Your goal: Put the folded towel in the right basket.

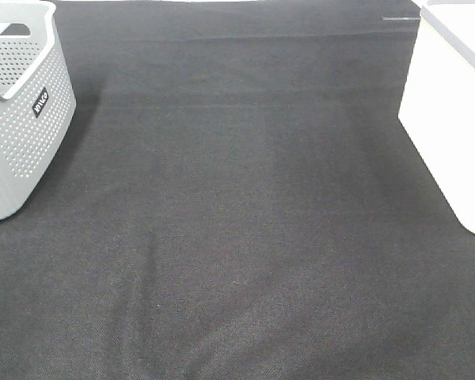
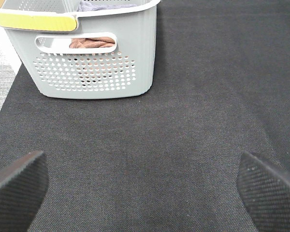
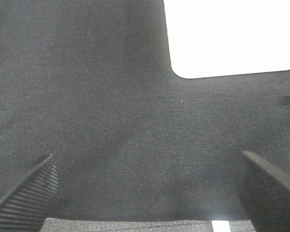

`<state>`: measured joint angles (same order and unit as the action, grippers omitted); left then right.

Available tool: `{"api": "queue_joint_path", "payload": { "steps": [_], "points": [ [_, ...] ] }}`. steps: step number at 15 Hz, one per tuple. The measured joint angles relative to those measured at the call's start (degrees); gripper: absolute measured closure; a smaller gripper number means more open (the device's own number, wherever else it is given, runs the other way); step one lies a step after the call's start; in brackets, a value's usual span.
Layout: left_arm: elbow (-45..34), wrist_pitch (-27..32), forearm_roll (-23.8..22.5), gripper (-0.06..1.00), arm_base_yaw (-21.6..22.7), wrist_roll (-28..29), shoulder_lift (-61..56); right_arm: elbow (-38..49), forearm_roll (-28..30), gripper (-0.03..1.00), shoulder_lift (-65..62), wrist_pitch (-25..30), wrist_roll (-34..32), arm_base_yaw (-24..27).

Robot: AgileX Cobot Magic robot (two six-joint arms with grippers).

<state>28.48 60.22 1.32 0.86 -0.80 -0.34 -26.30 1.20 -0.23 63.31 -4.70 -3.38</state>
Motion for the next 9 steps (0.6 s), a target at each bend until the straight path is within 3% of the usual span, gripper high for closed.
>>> {"api": "queue_joint_path", "payload": {
  "steps": [9],
  "points": [
    [0.0,0.0,0.0,-0.04,0.0,0.0,0.0,0.0,0.0,0.0,0.0,0.0,0.0,0.0]
  ]
}}
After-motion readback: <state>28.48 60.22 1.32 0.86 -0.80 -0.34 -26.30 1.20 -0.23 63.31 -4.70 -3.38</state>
